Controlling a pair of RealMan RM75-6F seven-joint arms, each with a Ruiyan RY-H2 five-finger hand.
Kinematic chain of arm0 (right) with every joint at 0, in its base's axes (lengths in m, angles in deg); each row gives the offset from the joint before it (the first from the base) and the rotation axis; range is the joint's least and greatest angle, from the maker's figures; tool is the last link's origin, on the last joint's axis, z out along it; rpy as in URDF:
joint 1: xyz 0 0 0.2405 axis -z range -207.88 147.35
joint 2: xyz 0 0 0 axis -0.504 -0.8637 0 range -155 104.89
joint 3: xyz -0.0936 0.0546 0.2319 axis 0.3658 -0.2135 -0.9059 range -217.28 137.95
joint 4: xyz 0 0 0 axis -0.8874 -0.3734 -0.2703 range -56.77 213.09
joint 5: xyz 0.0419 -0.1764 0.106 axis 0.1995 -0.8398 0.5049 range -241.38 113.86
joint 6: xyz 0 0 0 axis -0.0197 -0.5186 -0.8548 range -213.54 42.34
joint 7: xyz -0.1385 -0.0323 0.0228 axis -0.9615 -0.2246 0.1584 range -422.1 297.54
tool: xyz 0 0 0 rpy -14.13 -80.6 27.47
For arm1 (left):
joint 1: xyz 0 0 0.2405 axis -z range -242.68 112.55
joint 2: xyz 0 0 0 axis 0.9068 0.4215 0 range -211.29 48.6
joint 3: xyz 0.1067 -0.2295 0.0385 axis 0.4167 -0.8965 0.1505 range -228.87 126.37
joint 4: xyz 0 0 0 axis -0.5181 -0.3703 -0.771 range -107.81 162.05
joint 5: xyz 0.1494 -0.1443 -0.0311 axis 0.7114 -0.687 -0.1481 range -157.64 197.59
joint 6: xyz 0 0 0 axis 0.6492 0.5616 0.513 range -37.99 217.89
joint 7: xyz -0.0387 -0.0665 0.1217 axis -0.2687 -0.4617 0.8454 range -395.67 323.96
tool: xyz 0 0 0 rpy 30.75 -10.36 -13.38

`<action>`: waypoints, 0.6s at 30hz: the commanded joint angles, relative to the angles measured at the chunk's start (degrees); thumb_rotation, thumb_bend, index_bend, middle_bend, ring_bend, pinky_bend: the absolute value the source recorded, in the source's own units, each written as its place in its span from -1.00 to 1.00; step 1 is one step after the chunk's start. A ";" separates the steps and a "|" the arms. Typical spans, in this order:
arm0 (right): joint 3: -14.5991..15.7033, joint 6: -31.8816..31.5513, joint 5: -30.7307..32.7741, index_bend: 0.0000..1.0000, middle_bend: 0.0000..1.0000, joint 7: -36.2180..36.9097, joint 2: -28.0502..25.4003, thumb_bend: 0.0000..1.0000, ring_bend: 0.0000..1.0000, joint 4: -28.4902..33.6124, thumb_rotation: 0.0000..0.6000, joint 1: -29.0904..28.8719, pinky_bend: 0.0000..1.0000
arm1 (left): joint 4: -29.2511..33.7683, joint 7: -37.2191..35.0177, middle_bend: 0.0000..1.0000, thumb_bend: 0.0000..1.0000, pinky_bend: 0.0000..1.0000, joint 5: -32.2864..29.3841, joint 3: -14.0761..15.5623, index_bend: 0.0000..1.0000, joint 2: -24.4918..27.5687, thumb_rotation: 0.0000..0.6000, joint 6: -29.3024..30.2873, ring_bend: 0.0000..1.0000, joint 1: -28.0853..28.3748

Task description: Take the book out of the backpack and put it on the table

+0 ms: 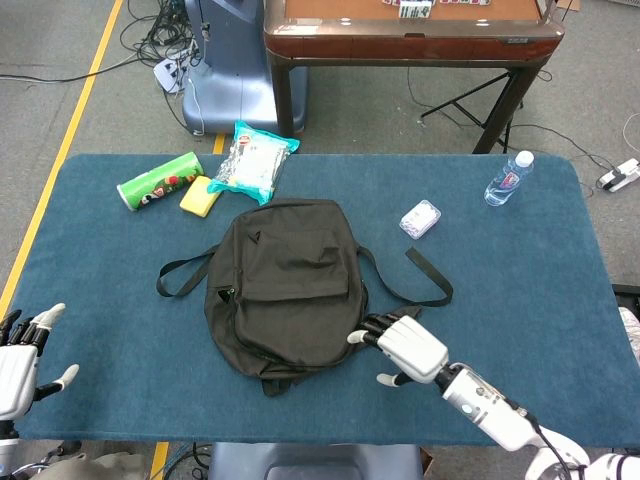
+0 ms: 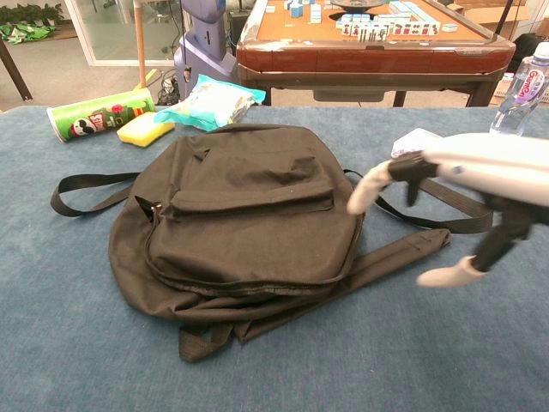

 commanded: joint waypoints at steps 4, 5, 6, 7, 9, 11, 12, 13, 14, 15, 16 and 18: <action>-2.34 5.37 4.24 -0.49 -0.53 -3.52 6.96 -0.87 -0.66 -3.31 1.00 -5.20 -0.42 | 0.25 0.17 -0.57 -0.59 -0.86 0.03 0.02 -0.71 0.06 1.00 0.21 -0.57 -0.18; -2.56 5.69 4.76 -0.49 -0.54 -4.10 7.78 -0.87 -0.66 -3.89 1.00 -5.65 -0.42 | 0.25 0.18 -0.57 -0.59 -0.86 0.02 0.03 -0.71 0.05 1.00 0.28 -0.57 -0.24; -2.76 5.91 5.26 -0.49 -0.54 -4.67 8.60 -0.87 -0.66 -4.46 1.00 -6.05 -0.42 | 0.23 0.20 -0.57 -0.59 -0.86 0.01 0.04 -0.71 0.03 1.00 0.34 -0.57 -0.30; -2.94 6.11 5.74 -0.49 -0.54 -5.17 9.38 -0.87 -0.66 -5.04 1.00 -6.44 -0.42 | 0.18 0.19 -0.57 -0.59 -0.86 -0.04 0.05 -0.71 0.02 1.00 0.37 -0.57 -0.37; -3.35 6.52 7.00 -0.49 -0.55 -5.99 11.11 -0.87 -0.67 -6.32 1.00 -7.27 -0.42 | 0.05 0.10 -0.57 -0.59 -0.86 -0.22 0.08 -0.71 -0.02 1.00 0.29 -0.57 -0.45; -3.58 7.05 8.12 -0.49 -0.55 -6.62 12.70 -0.88 -0.67 -7.49 1.00 -8.10 -0.42 | -0.11 0.02 -0.57 -0.59 -0.86 -0.35 0.10 -0.71 -0.05 1.00 0.17 -0.57 -0.49; -3.65 7.31 8.56 -0.49 -0.56 -6.83 13.34 -0.88 -0.67 -7.93 1.00 -8.48 -0.42 | -0.16 -0.01 -0.57 -0.59 -0.86 -0.37 0.10 -0.71 -0.07 1.00 0.13 -0.57 -0.49; -3.69 7.56 8.93 -0.49 -0.56 -7.07 13.96 -0.88 -0.67 -8.34 1.00 -8.85 -0.42 | -0.24 -0.04 -0.57 -0.59 -0.86 -0.39 0.10 -0.71 -0.08 1.00 0.12 -0.57 -0.50; -3.77 7.81 9.41 -0.49 -0.56 -7.50 14.76 -0.88 -0.67 -8.87 1.00 -9.33 -0.42 | -0.32 -0.09 -0.57 -0.59 -0.86 -0.41 0.09 -0.71 -0.10 1.00 0.12 -0.57 -0.52; -3.85 7.89 9.71 -0.49 -0.56 -7.88 15.39 -0.88 -0.67 -9.28 1.00 -9.66 -0.42 | -0.38 -0.14 -0.57 -0.59 -0.86 -0.42 0.08 -0.71 -0.10 1.00 0.13 -0.57 -0.53; -4.01 7.91 10.16 -0.49 -0.56 -8.38 16.25 -0.88 -0.67 -9.92 1.00 -10.07 -0.42 | -0.47 -0.22 -0.57 -0.59 -0.86 -0.45 0.06 -0.71 -0.13 1.00 0.13 -0.57 -0.55; -4.37 8.08 11.14 -0.49 -0.56 -9.18 17.52 -0.88 -0.67 -11.00 1.00 -10.70 -0.42 | -0.66 -0.31 -0.57 -0.59 -0.86 -0.55 0.03 -0.71 -0.14 1.00 0.07 -0.57 -0.57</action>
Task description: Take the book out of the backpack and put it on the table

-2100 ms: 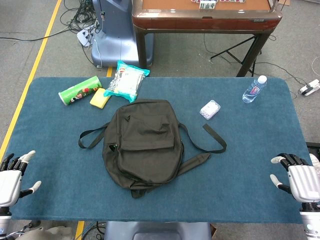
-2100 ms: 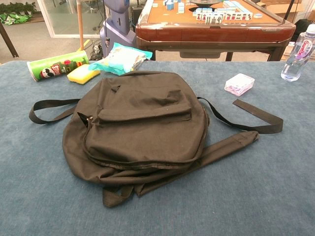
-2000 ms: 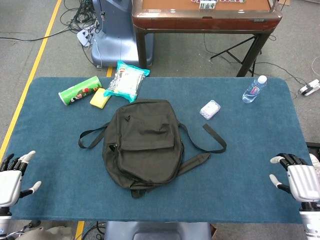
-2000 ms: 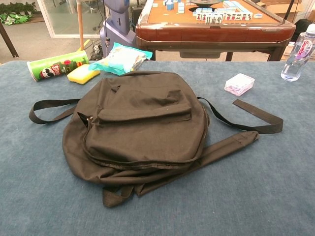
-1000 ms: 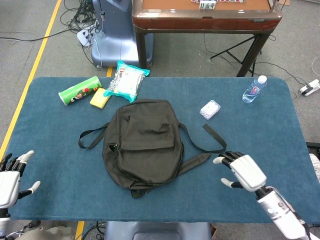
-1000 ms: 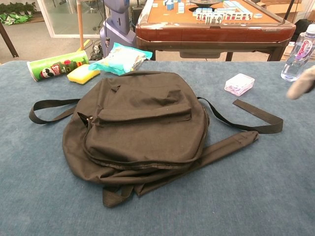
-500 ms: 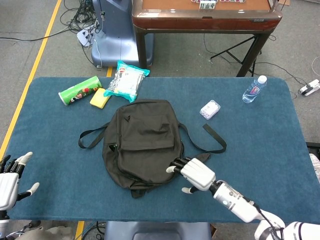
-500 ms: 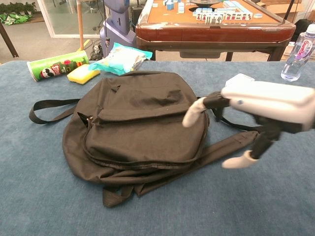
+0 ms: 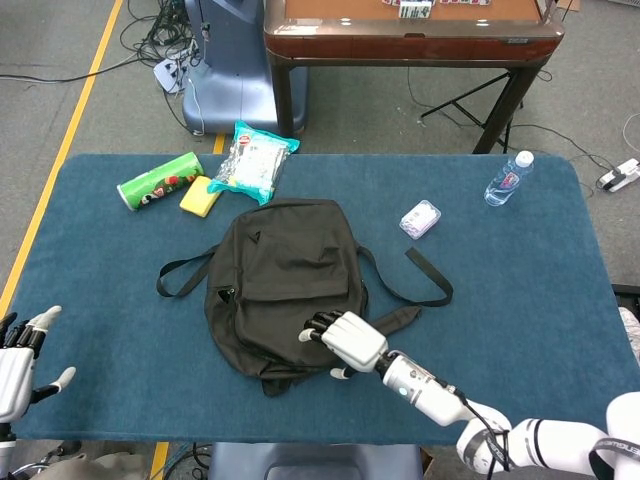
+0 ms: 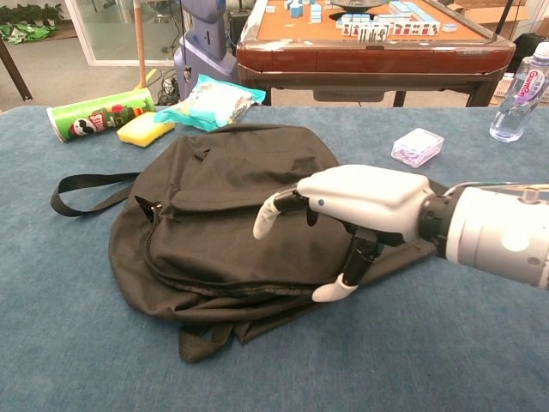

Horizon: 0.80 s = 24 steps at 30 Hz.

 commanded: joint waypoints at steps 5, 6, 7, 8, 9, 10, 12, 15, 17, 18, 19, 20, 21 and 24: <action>-1.46 1.53 4.48 -0.49 -0.56 -3.29 4.52 -0.88 -0.67 -4.28 1.00 -2.90 -0.42 | -0.61 -0.31 -0.57 -0.59 -0.86 -0.52 -0.07 -0.71 -0.03 1.00 -0.30 -0.57 -0.09; -1.74 1.57 5.15 -0.49 -0.56 -3.58 5.19 -0.87 -0.67 -5.01 1.00 -3.28 -0.42 | -0.72 -0.44 -0.57 -0.59 -0.86 -0.62 -0.13 -0.71 -0.03 1.00 -0.25 -0.57 -0.13; -2.04 1.70 5.89 -0.49 -0.56 -3.78 5.82 -0.85 -0.67 -5.83 1.00 -3.70 -0.42 | -0.86 -0.58 -0.57 -0.59 -0.86 -0.67 -0.18 -0.71 -0.07 1.00 -0.20 -0.57 -0.16; -2.29 1.81 6.46 -0.49 -0.56 -3.94 6.22 -0.83 -0.67 -6.43 1.00 -4.01 -0.42 | -0.96 -0.66 -0.57 -0.59 -0.86 -0.72 -0.20 -0.71 -0.09 1.00 -0.20 -0.57 -0.18; -2.56 1.84 6.99 -0.49 -0.56 -4.11 6.60 -0.81 -0.67 -7.01 1.00 -4.31 -0.42 | -1.04 -0.72 -0.57 -0.59 -0.86 -0.75 -0.19 -0.71 -0.10 1.00 -0.24 -0.57 -0.20; -2.84 1.78 7.49 -0.49 -0.56 -4.28 6.98 -0.79 -0.67 -7.62 1.00 -4.58 -0.42 | -1.10 -0.76 -0.57 -0.59 -0.86 -0.78 -0.17 -0.71 -0.09 1.00 -0.30 -0.57 -0.20; -3.41 1.73 8.63 -0.49 -0.56 -4.49 7.72 -0.74 -0.67 -8.83 1.00 -5.18 -0.42 | -1.25 -0.85 -0.57 -0.59 -0.86 -0.79 -0.16 -0.71 -0.13 1.00 -0.35 -0.57 -0.21; -4.12 1.87 10.07 -0.49 -0.55 -4.76 8.38 -0.63 -0.67 -10.04 1.00 -6.11 -0.42 | -1.36 -0.90 -0.57 -0.59 -0.86 -0.91 -0.22 -0.71 -0.16 1.00 -0.53 -0.57 -0.15; -4.68 2.09 11.20 -0.49 -0.53 -4.58 8.59 -0.62 -0.67 -10.36 1.00 -6.71 -0.42 | -1.34 -0.96 -0.57 -0.59 -0.86 -0.92 -0.31 -0.71 -0.16 1.00 -0.60 -0.57 -0.07; -4.92 2.20 11.66 -0.49 -0.52 -4.48 8.59 -0.60 -0.67 -10.41 1.00 -6.96 -0.42 | -1.34 -0.95 -0.57 -0.59 -0.86 -0.87 -0.33 -0.71 -0.18 1.00 -0.58 -0.57 -0.04; -5.16 2.32 12.14 -0.49 -0.51 -4.48 8.56 -0.59 -0.67 -10.51 1.00 -7.32 -0.42 | -1.36 -0.93 -0.57 -0.59 -0.86 -0.82 -0.35 -0.71 -0.21 1.00 -0.58 -0.57 -0.01; -5.31 2.37 12.47 -0.49 -0.50 -4.58 8.50 -0.57 -0.67 -10.59 1.00 -7.57 -0.42 | -1.36 -0.95 -0.57 -0.59 -0.86 -0.80 -0.34 -0.71 -0.21 1.00 -0.63 -0.57 0.01; -5.45 2.36 12.80 -0.49 -0.49 -4.68 8.43 -0.55 -0.67 -10.62 1.00 -7.78 -0.42 | -1.35 -0.96 -0.57 -0.59 -0.86 -0.79 -0.33 -0.71 -0.20 1.00 -0.68 -0.57 0.02; -5.80 2.45 13.89 -0.49 -0.47 -4.38 7.77 -0.54 -0.67 -9.95 1.00 -8.26 -0.42 | -1.39 -0.95 -0.57 -0.59 -0.86 -0.85 -0.35 -0.71 -0.18 1.00 -0.71 -0.57 0.02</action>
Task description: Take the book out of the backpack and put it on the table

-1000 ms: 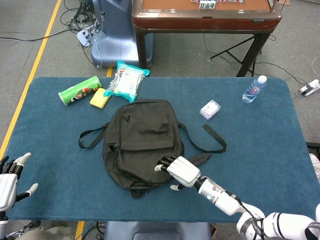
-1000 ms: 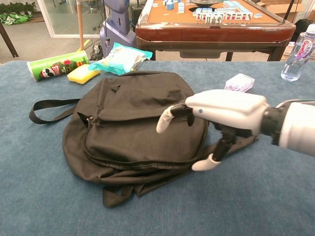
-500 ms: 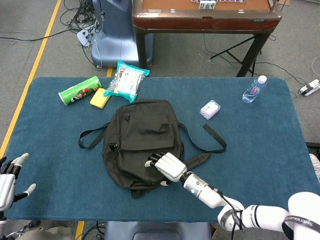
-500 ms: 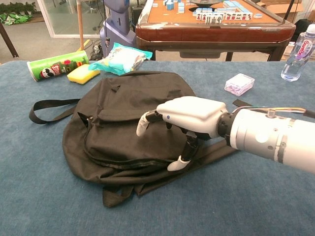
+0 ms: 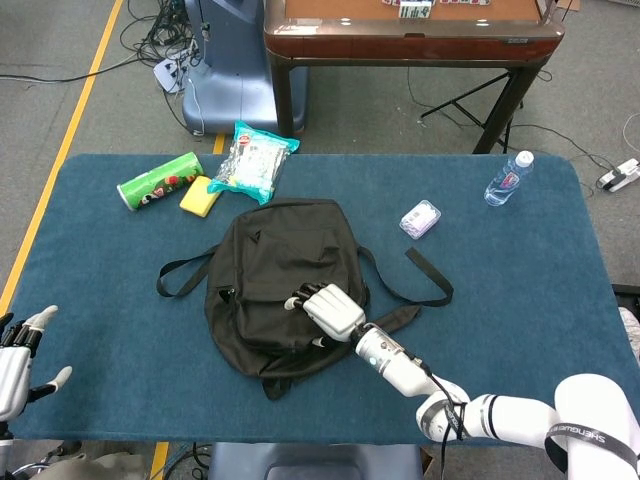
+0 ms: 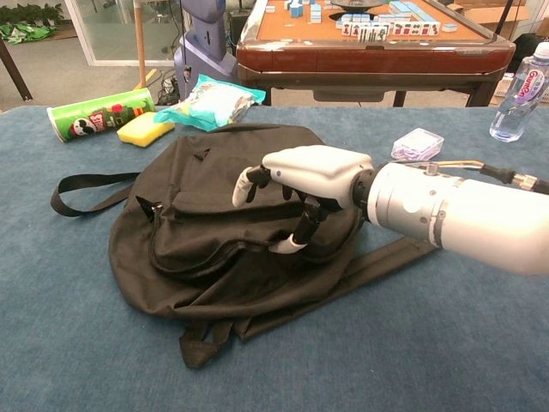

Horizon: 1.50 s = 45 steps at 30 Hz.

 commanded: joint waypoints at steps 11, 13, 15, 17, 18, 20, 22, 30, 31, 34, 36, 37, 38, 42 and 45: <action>-0.30 -0.55 3.67 -0.49 -0.44 0.28 -3.36 -0.44 -0.66 2.47 1.00 -1.18 -0.42 | -0.13 0.05 -0.57 -0.59 -0.86 -0.05 0.02 -0.71 -0.10 1.00 -0.25 -0.57 0.06; -0.35 -0.84 4.11 -0.49 -0.43 0.32 -3.50 -0.41 -0.65 2.47 1.00 -1.30 -0.42 | -0.14 0.03 -0.57 -0.59 -0.86 -0.18 -0.01 -0.71 -0.09 1.00 -0.27 -0.57 0.03; -0.25 -0.65 4.67 -0.48 -0.42 0.49 -3.30 -0.37 -0.63 2.25 1.00 -1.64 -0.42 | -0.21 0.07 -0.57 -0.59 -0.86 -0.28 -0.03 -0.71 -0.13 1.00 -0.39 -0.57 0.07; 0.24 -0.01 4.96 -0.45 -0.41 0.30 -2.83 -0.27 -0.62 1.92 1.00 -2.22 -0.42 | -0.18 0.20 -0.57 -0.59 -0.86 -0.24 -0.02 -0.71 -0.19 1.00 -0.48 -0.57 0.13; 0.52 0.21 5.01 -0.42 -0.39 0.08 -2.60 -0.18 -0.60 1.77 1.00 -2.47 -0.42 | -0.16 0.24 -0.57 -0.59 -0.86 -0.18 0.00 -0.71 -0.21 1.00 -0.48 -0.57 0.15; 1.11 0.34 5.14 -0.32 -0.34 -0.52 -1.93 -0.05 -0.54 1.37 1.00 -2.88 -0.38 | -0.14 0.31 -0.57 -0.59 -0.86 -0.07 0.06 -0.71 -0.23 1.00 -0.40 -0.57 0.11; 1.79 0.66 5.30 -0.11 -0.26 -1.29 -1.58 0.06 -0.45 1.07 1.00 -3.29 -0.30 | -0.19 0.29 -0.57 -0.59 -0.86 -0.12 0.03 -0.71 -0.15 1.00 -0.28 -0.57 0.03; 0.96 -2.64 6.32 0.34 -0.03 -1.38 -1.20 0.26 -0.23 0.99 1.00 -3.02 -0.09 | -0.55 -0.06 -0.57 -0.59 -0.86 0.66 -0.70 -0.70 0.77 1.00 -0.78 -0.57 1.16; 0.48 -3.34 6.59 0.36 -0.02 -1.11 -1.25 0.27 -0.22 1.03 1.00 -2.92 -0.07 | -0.62 -0.24 -0.57 -0.59 -0.86 1.19 -0.98 -0.70 0.96 1.00 -0.90 -0.57 1.69; -0.80 -5.12 7.50 0.39 0.00 -0.63 -1.44 0.28 -0.18 1.09 1.00 -2.64 -0.04 | -0.61 -1.42 -0.57 -0.59 -0.86 2.64 -1.69 -0.68 1.66 1.00 -1.75 -0.57 3.35; -1.65 -6.53 7.98 0.39 0.00 -0.12 -1.43 0.28 -0.17 1.08 1.00 -2.31 -0.03 | -0.46 -3.38 -0.57 -0.59 -0.86 3.86 -2.13 -0.66 2.21 1.00 -2.50 -0.57 4.66; -2.27 -7.48 8.41 0.39 0.00 0.25 -1.33 0.28 -0.17 1.00 1.00 -2.09 -0.02 | -0.25 -5.25 -0.57 -0.59 -0.86 4.79 -2.34 -0.65 2.68 1.00 -3.17 -0.57 5.62; -2.76 -8.21 8.76 0.39 0.00 0.55 -1.21 0.28 -0.16 0.91 1.00 -1.92 -0.01 | -0.14 -6.85 -0.57 -0.59 -0.86 5.58 -2.49 -0.63 3.06 1.00 -3.74 -0.57 6.44; -3.29 -12.39 8.87 0.40 0.01 2.10 -1.13 0.28 -0.15 1.70 1.00 0.11 0.02 | 0.34 -14.49 -0.56 -0.59 -0.82 10.12 -2.63 -0.56 4.71 1.00 -6.19 -0.56 10.34; -4.44 -14.31 9.50 0.40 0.01 2.59 0.57 0.28 -0.14 -0.09 1.00 0.18 0.07 | 0.16 -19.27 -0.38 -0.59 -0.57 13.84 -3.13 -0.45 4.59 1.00 -6.46 -0.40 13.33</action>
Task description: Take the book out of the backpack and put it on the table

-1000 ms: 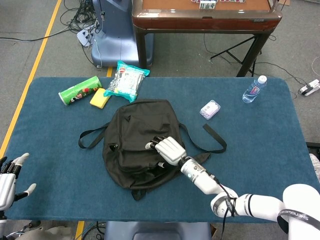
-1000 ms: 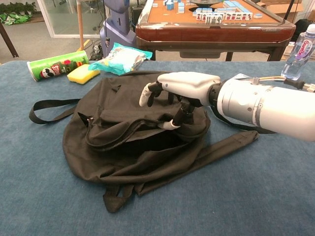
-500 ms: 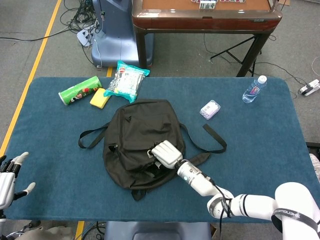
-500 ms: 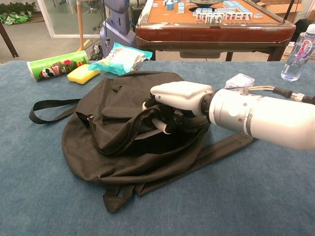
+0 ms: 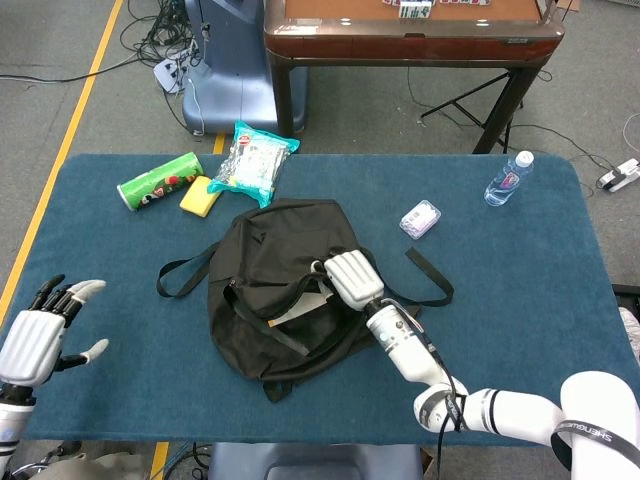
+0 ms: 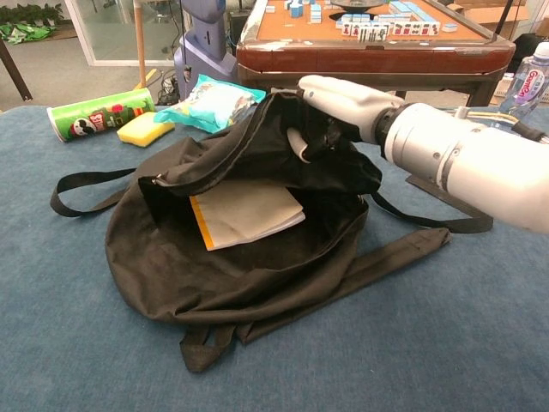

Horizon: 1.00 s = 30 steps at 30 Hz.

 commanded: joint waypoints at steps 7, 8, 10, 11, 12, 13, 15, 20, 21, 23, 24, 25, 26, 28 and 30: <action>-12.53 4.25 9.40 0.40 0.02 -0.95 12.78 0.28 -0.14 -22.06 1.00 -13.90 0.13 | -0.09 -8.70 -0.07 -0.59 -0.22 12.88 -1.24 -0.20 -2.65 1.00 -3.13 -0.15 11.53; -13.01 3.93 9.85 0.40 0.02 -0.89 13.33 0.28 -0.14 -22.97 1.00 -14.31 0.14 | -0.29 -9.21 -0.05 -0.59 -0.21 13.60 -1.20 -0.18 -3.31 1.00 -3.71 -0.14 12.59; -13.72 2.96 10.66 0.40 0.02 -0.59 14.21 0.28 -0.14 -24.17 1.00 -14.68 0.15 | -0.91 -10.59 -0.04 -0.59 -0.19 14.56 -1.14 -0.16 -4.89 1.00 -5.55 -0.13 15.08; -14.02 2.79 10.94 0.40 0.02 -0.57 14.46 0.28 -0.14 -24.47 1.00 -14.97 0.15 | -1.19 -11.14 -0.04 -0.59 -0.19 14.64 -1.16 -0.15 -5.64 1.00 -6.39 -0.13 16.08; -14.45 2.79 11.37 0.40 0.02 -0.64 14.70 0.28 -0.14 -24.88 1.00 -15.40 0.15 | -1.55 -11.72 -0.04 -0.59 -0.19 14.65 -1.20 -0.15 -6.44 1.00 -7.19 -0.13 17.07; -14.82 2.82 11.86 0.40 0.02 -0.83 14.94 0.28 -0.14 -25.41 1.00 -15.88 0.16 | -2.09 -12.48 -0.04 -0.59 -0.19 14.58 -1.19 -0.14 -7.55 1.00 -8.23 -0.13 18.30; -15.28 2.47 12.62 0.40 0.02 -1.34 15.30 0.28 -0.14 -26.07 1.00 -16.39 0.17 | -2.89 -13.25 -0.04 -0.59 -0.17 14.39 -1.11 -0.14 -9.07 1.00 -9.81 -0.13 19.98; -15.93 2.23 13.98 0.40 0.02 -2.01 15.87 0.28 -0.14 -27.22 1.00 -17.50 0.17 | -5.54 -11.29 -0.04 -0.59 -0.16 13.84 -1.09 -0.14 -12.61 1.00 -11.79 -0.13 22.80; -15.74 2.33 14.01 0.40 0.02 -1.99 15.95 0.28 -0.14 -27.31 1.00 -17.54 0.17 | -5.79 -10.62 -0.04 -0.59 -0.16 13.55 -1.10 -0.14 -12.92 1.00 -11.78 -0.13 22.92; -15.15 2.24 13.66 0.40 0.02 -1.12 15.61 0.28 -0.14 -26.95 1.00 -16.87 0.17 | -6.16 -9.34 -0.04 -0.59 -0.16 12.78 -1.16 -0.15 -13.35 1.00 -11.35 -0.13 22.91; -14.96 2.19 13.65 0.40 0.02 -0.87 15.49 0.28 -0.14 -26.70 1.00 -16.60 0.17 | -6.24 -8.90 -0.04 -0.59 -0.16 12.26 -1.13 -0.15 -13.38 1.00 -11.33 -0.13 22.84; -14.67 2.01 13.57 0.40 0.02 -0.52 15.29 0.28 -0.14 -26.24 1.00 -16.16 0.17 | -6.31 -8.48 -0.04 -0.59 -0.16 11.60 -1.00 -0.16 -13.27 1.00 -11.49 -0.14 22.80; -14.42 1.80 13.37 0.40 0.02 -0.32 15.12 0.28 -0.14 -25.84 1.00 -15.88 0.17 | -6.34 -8.31 -0.04 -0.59 -0.16 11.15 -0.89 -0.16 -13.13 1.00 -11.59 -0.14 22.78; -13.80 1.54 13.09 0.40 0.02 -0.13 14.78 0.28 -0.14 -25.12 1.00 -15.26 0.17 | -6.38 -8.17 -0.04 -0.59 -0.16 10.25 -0.67 -0.16 -12.95 1.00 -11.60 -0.14 22.65; -13.43 1.38 12.93 0.40 0.02 -0.02 14.52 0.28 -0.14 -24.50 1.00 -14.94 0.17 | -6.57 -8.18 -0.04 -0.59 -0.16 9.50 -0.27 -0.16 -12.95 1.00 -11.58 -0.14 22.53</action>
